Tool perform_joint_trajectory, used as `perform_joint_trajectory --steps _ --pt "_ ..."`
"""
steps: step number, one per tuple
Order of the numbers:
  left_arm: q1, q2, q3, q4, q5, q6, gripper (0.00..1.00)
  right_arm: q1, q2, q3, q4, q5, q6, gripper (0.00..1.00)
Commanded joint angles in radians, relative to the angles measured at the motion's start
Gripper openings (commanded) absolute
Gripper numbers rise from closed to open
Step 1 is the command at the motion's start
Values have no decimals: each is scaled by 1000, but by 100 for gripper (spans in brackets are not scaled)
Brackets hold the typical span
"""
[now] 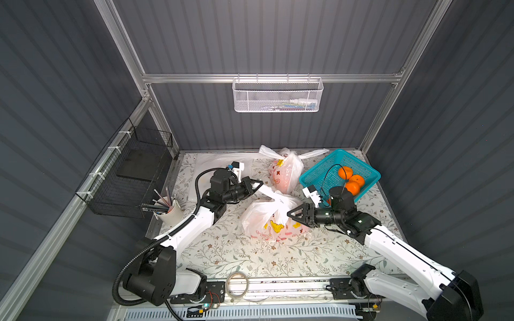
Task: Place the oranges into plastic bags & tie knots
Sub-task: Tie the plastic bag at the center of the board.
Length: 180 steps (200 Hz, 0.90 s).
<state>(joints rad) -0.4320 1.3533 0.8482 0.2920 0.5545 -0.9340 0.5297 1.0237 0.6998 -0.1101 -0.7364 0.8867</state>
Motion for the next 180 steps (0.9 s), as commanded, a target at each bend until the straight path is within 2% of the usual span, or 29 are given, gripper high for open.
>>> perform_joint_trajectory --steps 1,93,125,151,180 --pt "3 -18 13 29 21 20 0 -4 11 26 63 12 11 60" --pt "2 -19 6 32 19 16 0 -1 87 50 157 -26 43 44" --pt "1 -17 5 32 20 18 0 12 125 79 89 -8 -8 40" --pt "1 -22 6 8 6 36 0 12 123 101 13 13 -55 28" --pt "3 -43 23 -68 -33 94 0 13 102 140 -146 73 -144 6"
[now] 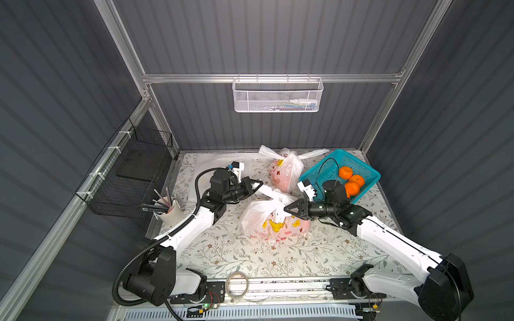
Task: Place the oranges into plastic bags & tie knots
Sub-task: Tie the plastic bag at the center of the board.
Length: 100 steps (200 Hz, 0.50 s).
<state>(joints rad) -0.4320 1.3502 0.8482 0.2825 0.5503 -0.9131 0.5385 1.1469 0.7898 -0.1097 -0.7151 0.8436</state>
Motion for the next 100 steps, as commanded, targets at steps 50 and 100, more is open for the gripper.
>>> perform_joint_trajectory --steps 50,100 --pt "3 -77 84 -235 -135 194 0 4 -107 123 -443 271 -261 0" --pt "3 -104 84 -337 -251 311 0 3 -115 177 -715 649 -373 0"
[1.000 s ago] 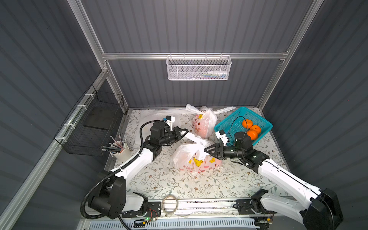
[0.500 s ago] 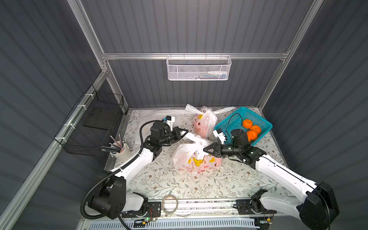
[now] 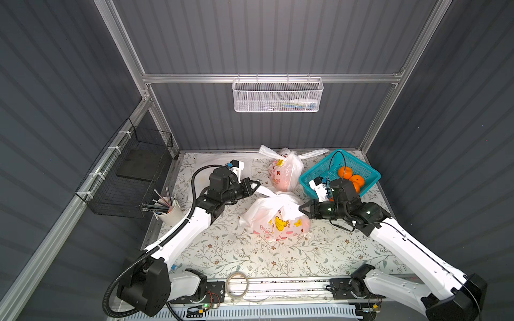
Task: Place the oranges into plastic bags & tie knots
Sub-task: Tie the plastic bag at the center of the board.
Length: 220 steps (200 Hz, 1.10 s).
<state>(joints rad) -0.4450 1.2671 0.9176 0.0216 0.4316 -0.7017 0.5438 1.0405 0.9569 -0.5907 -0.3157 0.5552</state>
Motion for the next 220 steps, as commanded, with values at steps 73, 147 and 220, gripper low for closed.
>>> perform_joint_trajectory --steps 73,147,220 --pt "15 -37 -15 -103 -223 166 0 -32 -28 -38 -279 299 -187 0" --pt "15 25 -52 57 -46 94 0 -96 -76 -140 0 -248 -320 55" --pt "15 37 -52 64 -40 86 0 -78 20 -138 45 51 -490 76"
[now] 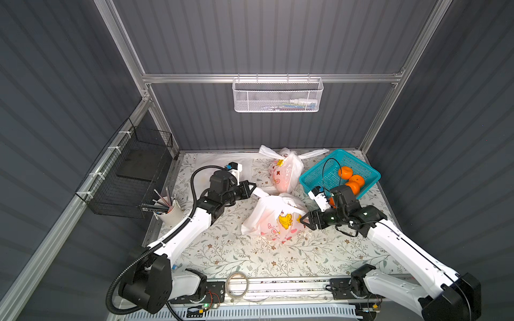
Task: Place the oranges into plastic bags & tie knots
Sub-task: Tie the plastic bag at the center of the board.
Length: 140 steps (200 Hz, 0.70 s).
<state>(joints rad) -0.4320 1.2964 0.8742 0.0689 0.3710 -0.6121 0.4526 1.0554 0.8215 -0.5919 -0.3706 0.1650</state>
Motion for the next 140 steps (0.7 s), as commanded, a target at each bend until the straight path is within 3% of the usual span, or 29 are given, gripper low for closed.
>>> perform_joint_trajectory --steps 1,28,47,62,73,88,140 --pt "3 7 -7 17 21 -4 0 14 5 -3 49 106 -103 76" --pt "3 9 -4 13 16 -5 0 70 26 -34 113 99 -183 72" --pt "3 6 -3 4 6 -3 0 105 55 -25 127 110 -188 61" --pt "3 1 2 -9 -15 3 0 113 78 -14 133 137 -181 43" --pt "3 -5 8 -32 -33 11 0 114 80 -6 129 169 -173 21" --pt "3 -18 17 -72 -91 27 0 114 70 -5 114 211 -165 0" --pt "3 -118 12 -220 -335 67 0 113 -13 21 -59 407 -78 0"
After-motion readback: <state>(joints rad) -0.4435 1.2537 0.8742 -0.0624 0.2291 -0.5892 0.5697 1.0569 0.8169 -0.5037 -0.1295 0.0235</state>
